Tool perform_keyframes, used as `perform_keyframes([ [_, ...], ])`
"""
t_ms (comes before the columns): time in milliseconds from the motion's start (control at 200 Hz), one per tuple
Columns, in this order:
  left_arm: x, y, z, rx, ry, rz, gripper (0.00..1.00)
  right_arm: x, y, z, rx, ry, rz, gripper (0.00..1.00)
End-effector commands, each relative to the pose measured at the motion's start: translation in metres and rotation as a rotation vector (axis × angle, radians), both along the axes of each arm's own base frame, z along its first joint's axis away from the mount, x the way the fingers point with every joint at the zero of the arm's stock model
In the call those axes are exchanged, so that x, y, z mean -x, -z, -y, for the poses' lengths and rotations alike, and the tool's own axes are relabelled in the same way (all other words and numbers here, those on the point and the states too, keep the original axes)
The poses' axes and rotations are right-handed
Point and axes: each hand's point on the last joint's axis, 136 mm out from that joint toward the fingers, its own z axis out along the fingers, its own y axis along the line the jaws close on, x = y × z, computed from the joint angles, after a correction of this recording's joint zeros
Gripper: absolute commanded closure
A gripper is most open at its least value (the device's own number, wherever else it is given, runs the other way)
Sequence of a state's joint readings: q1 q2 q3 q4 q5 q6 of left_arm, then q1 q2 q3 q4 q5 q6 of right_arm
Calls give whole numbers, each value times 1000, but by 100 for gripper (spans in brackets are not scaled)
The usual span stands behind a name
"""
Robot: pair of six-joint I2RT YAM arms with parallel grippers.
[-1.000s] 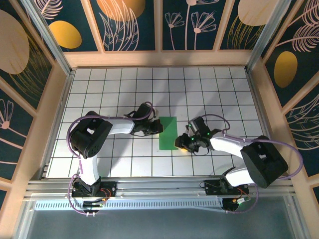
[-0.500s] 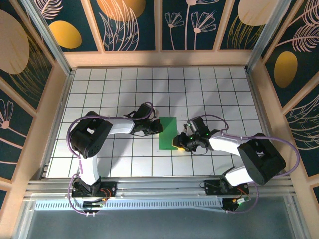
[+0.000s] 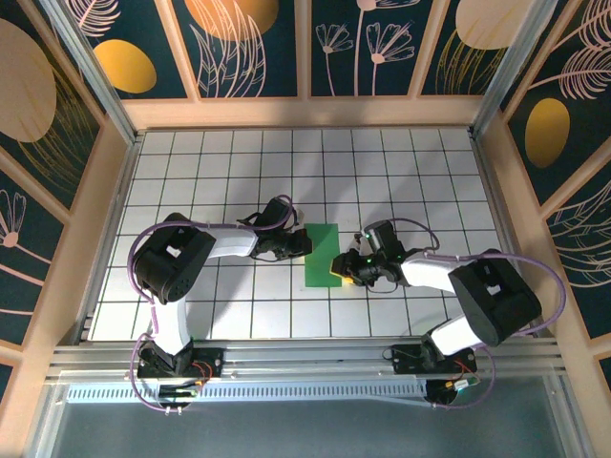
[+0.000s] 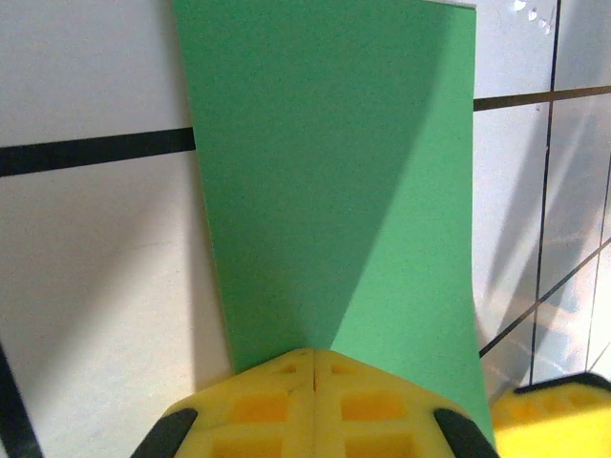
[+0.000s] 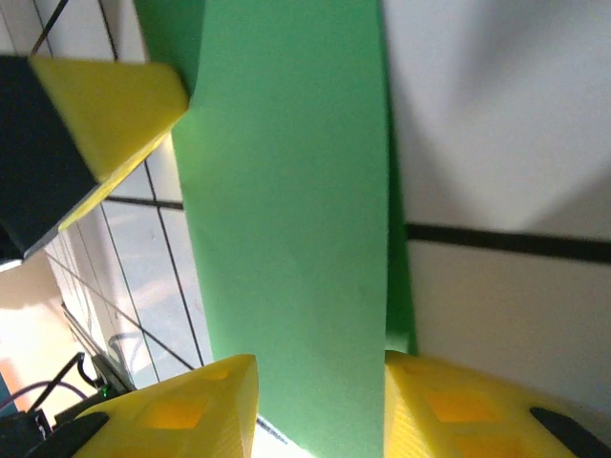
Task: Fold a paper plane with a square sheet of paper (fold left side to right side)
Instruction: Fold the triangle a second time at the center of the table.
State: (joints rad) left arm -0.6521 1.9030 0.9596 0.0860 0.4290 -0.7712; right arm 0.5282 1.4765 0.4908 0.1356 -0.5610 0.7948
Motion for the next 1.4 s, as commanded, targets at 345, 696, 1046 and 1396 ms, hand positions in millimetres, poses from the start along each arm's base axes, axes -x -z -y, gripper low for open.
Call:
perform_keyframes([
  [345, 5, 13, -1, -45, 11, -13, 100, -47, -12, -6, -85, 12, 77, 64],
  [696, 5, 13, -1, -45, 14, -8, 100, -66, -4, -8, -60, 0, 91, 70],
  [1046, -2, -6, 1, -18, 3, 47, 93, -64, 6, -2, -35, -1, 74, 87],
  [1396, -6, -77, -15, -17, -1, 296, 75, -65, -14, -4, -55, 19, 81, 99],
])
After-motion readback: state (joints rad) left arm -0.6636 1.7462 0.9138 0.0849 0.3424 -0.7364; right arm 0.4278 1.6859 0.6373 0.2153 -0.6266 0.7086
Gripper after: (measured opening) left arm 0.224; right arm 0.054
